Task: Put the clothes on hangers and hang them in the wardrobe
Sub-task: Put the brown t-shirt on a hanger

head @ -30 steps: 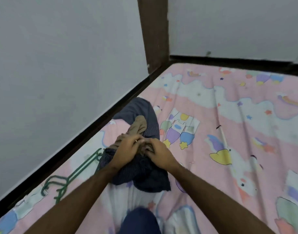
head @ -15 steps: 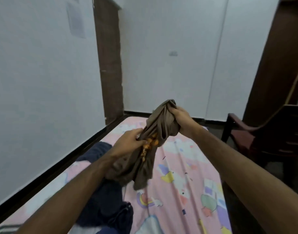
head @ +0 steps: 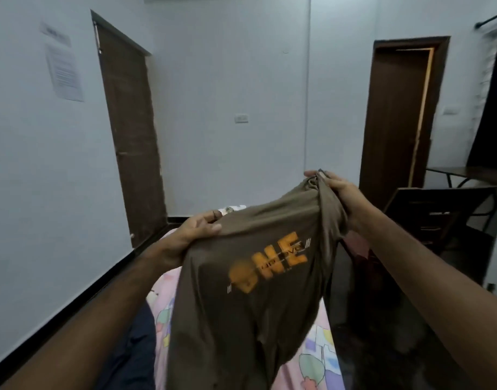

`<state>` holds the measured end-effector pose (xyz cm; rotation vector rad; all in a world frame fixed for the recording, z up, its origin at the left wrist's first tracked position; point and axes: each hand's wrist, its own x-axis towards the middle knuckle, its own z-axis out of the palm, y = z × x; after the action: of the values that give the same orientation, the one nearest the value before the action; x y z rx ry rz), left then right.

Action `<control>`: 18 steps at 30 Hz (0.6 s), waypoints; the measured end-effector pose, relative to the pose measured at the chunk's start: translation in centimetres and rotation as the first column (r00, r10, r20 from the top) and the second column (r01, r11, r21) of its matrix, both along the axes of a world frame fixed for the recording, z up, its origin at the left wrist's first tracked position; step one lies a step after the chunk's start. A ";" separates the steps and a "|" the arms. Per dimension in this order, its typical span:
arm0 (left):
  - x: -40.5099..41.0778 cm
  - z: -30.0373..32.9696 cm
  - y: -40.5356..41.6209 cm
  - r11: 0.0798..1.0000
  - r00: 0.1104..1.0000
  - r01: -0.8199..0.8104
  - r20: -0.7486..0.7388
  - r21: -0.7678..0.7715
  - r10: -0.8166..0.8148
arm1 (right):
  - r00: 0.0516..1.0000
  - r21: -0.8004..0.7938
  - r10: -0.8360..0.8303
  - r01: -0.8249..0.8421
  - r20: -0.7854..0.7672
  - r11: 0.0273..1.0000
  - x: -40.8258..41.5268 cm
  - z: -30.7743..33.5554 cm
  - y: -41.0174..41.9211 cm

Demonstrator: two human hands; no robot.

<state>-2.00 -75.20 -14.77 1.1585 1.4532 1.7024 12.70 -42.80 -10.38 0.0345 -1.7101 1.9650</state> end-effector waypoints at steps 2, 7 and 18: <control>-0.2 0.7 -0.3 0.997 0.998 0.060 0.020 0.055 -0.062 | 0.995 -0.007 0.090 -0.090 -0.045 0.996 1.2 0.1 1.6; -1.3 1.2 0.0 0.997 0.993 -0.064 -0.106 -0.036 0.060 | 0.996 0.071 -0.049 0.044 0.069 0.996 0.8 -2.1 4.4; -6.9 -6.2 0.4 0.756 0.139 -0.648 -0.963 0.089 0.233 | 0.934 0.382 -0.105 -0.036 0.342 0.924 -0.5 -13.6 4.4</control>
<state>-8.88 -74.78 -20.94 1.7411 3.0178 0.7677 12.18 -38.39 -24.00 -0.2273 -2.2960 1.6514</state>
